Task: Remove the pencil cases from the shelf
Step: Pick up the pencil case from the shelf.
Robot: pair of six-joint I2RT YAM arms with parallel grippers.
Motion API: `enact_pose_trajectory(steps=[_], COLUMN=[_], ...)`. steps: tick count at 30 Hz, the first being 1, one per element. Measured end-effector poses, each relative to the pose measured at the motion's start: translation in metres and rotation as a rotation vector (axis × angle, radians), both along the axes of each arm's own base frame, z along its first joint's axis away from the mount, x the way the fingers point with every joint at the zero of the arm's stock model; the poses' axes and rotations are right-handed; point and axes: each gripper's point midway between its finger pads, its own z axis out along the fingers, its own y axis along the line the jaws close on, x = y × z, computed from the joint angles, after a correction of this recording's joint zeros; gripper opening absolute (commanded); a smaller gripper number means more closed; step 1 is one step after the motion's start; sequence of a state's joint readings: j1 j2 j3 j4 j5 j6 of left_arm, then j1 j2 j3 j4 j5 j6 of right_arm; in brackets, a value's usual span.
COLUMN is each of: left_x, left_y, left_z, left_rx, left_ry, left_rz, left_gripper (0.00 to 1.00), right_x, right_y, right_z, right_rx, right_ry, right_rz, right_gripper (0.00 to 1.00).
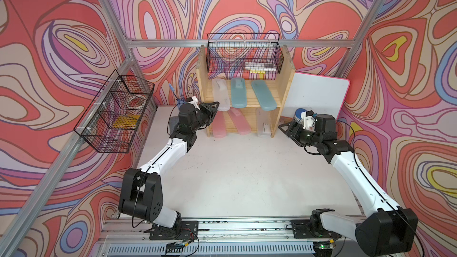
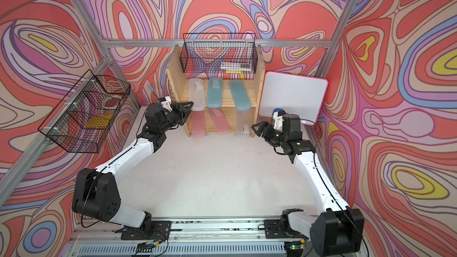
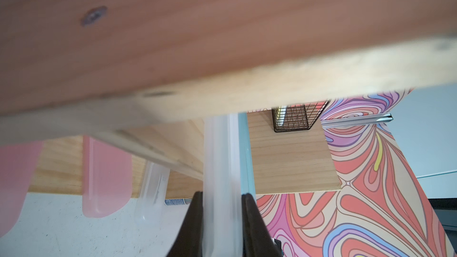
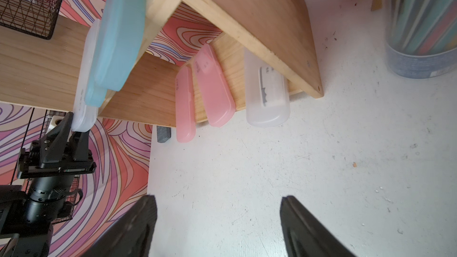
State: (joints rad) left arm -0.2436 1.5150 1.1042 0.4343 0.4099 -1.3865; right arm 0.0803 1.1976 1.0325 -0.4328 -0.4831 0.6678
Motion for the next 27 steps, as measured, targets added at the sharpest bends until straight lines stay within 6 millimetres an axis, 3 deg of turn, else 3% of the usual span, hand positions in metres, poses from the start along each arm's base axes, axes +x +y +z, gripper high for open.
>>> enact_pose_trajectory(steps=[7,10,16,19,23,27], left_x=[-0.005,-0.017,-0.062,-0.090,-0.125,-0.151], left_y=[-0.004,-0.003,0.001,0.007,0.012,0.010], left_z=[0.003,0.005,0.017,0.033,0.046,0.042], left_rx=[-0.005,-0.006,0.008,0.008,-0.005,-0.025], left_ry=[-0.004,-0.011,-0.024,-0.064,-0.121,-0.133], left_rz=[-0.030,-0.047,-0.077,-0.087,-0.109,-0.165], left_gripper=[0.06,0.04,0.00,0.00,0.00,0.00], right_x=[-0.003,-0.004,-0.005,-0.010,-0.022,-0.037], right_y=[0.008,0.014,0.032,0.046,0.072,0.105], right_z=[0.004,0.008,0.031,0.040,0.046,0.057], right_rx=[0.018,0.028,0.063,0.088,0.121,0.180], right_ry=[-0.001,-0.013,-0.054,-0.064,-0.060,-0.060], right_rz=[0.016,0.038,0.112,0.164,0.238,0.304], right_gripper=[0.83,0.83,0.84,0.84,0.82,0.81])
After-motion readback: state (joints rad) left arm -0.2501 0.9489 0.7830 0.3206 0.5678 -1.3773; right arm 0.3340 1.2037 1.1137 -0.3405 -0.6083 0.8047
